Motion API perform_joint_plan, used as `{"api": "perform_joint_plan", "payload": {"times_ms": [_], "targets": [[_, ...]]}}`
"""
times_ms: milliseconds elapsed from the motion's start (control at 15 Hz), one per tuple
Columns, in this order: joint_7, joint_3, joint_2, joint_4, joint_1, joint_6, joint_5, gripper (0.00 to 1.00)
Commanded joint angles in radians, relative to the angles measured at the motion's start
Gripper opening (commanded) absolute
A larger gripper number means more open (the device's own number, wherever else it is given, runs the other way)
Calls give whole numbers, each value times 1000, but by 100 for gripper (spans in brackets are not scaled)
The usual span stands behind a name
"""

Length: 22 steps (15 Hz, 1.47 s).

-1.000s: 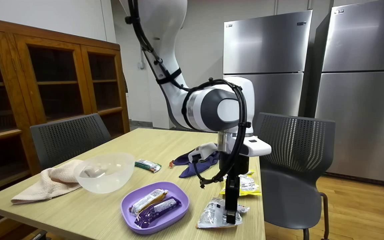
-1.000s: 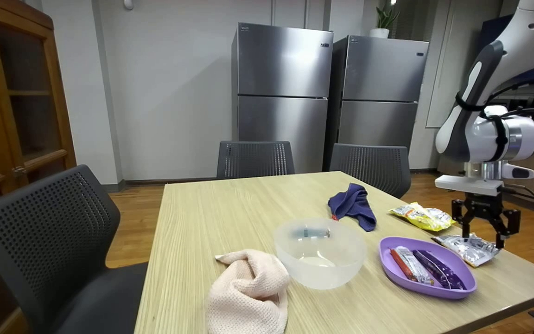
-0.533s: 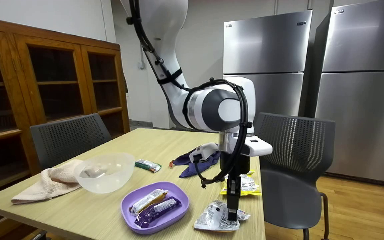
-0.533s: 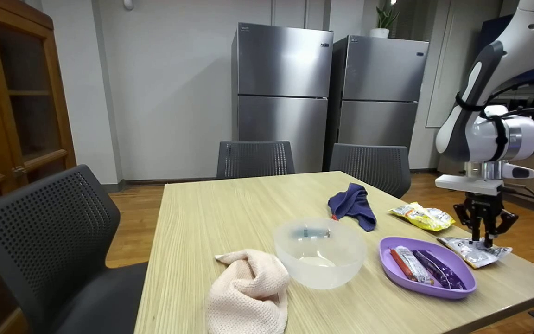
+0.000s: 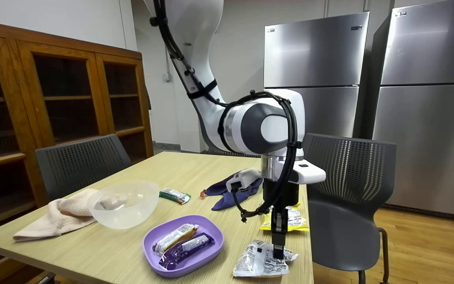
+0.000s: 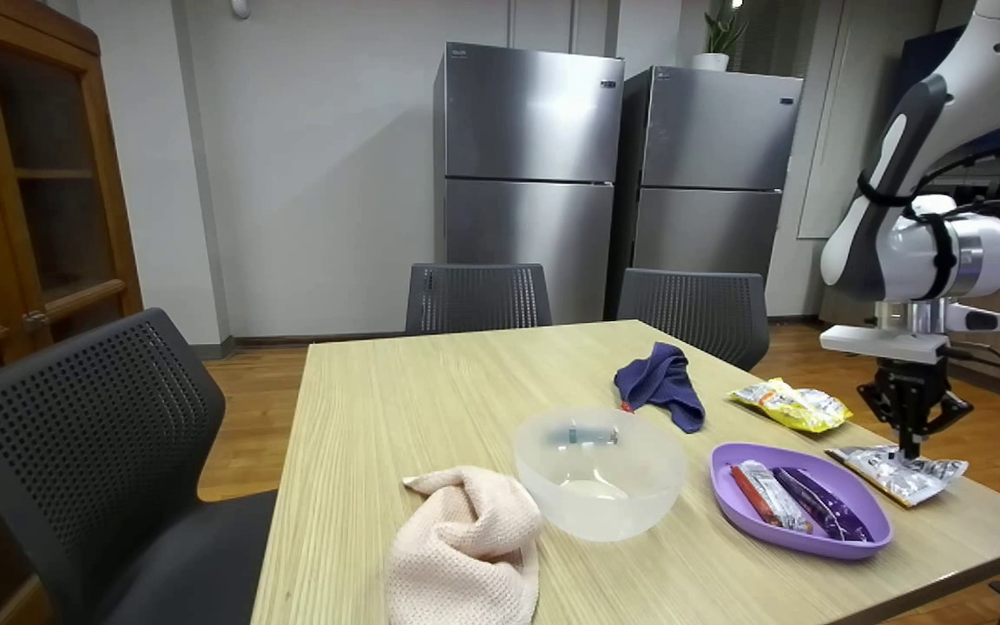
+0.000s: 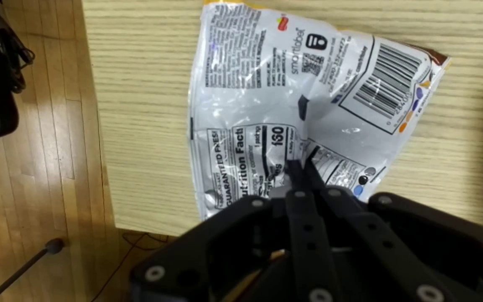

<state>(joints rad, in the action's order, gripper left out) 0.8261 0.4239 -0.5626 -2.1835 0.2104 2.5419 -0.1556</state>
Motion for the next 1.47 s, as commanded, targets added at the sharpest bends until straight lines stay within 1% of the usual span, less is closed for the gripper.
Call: {"api": "perform_joint_plan", "payload": {"times_ms": [0, 133, 200, 400, 867, 1400], "targets": [[-6, 26, 78, -24, -10, -52, 39, 0], [-40, 20, 121, -35, 4, -74, 39, 0], [-71, 7, 140, -36, 18, -89, 29, 0], [-125, -7, 187, -40, 20, -138, 26, 0], [-195, -70, 288, -51, 0, -198, 8, 0], [-262, -165, 402, -116, -58, -186, 17, 0]]}}
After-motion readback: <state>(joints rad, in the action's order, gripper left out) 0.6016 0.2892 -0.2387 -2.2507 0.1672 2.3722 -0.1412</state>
